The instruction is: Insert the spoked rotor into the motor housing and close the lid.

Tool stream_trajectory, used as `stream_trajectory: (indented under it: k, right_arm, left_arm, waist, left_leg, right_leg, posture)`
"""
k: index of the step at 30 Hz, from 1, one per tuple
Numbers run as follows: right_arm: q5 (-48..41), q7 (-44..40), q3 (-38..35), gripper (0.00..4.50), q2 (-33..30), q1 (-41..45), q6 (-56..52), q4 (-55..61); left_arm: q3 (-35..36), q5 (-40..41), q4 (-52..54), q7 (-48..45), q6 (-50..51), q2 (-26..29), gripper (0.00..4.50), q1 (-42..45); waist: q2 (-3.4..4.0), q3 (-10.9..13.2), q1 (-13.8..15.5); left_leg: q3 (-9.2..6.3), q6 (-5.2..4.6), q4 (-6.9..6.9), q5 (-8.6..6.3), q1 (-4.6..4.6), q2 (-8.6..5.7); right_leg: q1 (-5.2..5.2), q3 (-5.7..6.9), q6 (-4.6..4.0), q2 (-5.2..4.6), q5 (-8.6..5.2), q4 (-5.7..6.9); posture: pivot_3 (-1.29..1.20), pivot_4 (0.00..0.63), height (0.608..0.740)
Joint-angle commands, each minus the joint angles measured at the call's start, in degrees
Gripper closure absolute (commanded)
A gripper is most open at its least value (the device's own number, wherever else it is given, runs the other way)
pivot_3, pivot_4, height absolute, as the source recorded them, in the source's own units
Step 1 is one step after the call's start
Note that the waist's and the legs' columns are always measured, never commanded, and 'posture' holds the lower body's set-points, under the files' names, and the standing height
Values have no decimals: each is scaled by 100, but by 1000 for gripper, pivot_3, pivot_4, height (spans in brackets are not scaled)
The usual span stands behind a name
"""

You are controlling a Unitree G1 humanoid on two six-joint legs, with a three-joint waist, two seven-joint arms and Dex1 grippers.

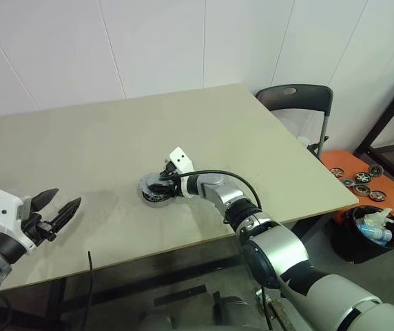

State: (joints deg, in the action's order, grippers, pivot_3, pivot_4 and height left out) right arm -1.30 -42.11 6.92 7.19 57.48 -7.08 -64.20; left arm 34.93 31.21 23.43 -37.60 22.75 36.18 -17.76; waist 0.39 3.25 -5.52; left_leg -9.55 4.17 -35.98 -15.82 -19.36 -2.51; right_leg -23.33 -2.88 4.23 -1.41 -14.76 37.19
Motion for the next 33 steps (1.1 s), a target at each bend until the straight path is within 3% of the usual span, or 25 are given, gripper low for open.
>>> stream_trajectory:
  k: [1,9,33]
  right_arm:
    - [183,-97,256,1490,303,4,509,300]
    - [590,-450,743,1490,235,-157,1020,118]
    - [757,119,638,1490,373,-153,878,-329]
  left_arm:
    - [59,-2,41,9,-30,105,1400,91]
    - [43,-28,49,22,-25,72,1400,110]
    - [51,0,115,38,-25,40,1400,10]
  waist:
    - [0,0,-1]
    - [-3,-2,-43]
    - [-1,-1,-14]
  left_leg:
    - [0,0,0,0,0,0]
    - [2,0,7,0,5,4]
    - [1,0,1,0,19,8]
  right_leg:
    - [0,0,0,0,0,0]
    - [-1,-1,1,1,1,0]
    - [15,-1,-2,7,-1,4]
  posture:
    - [0,0,740]
    - [0,0,740]
    - [0,0,740]
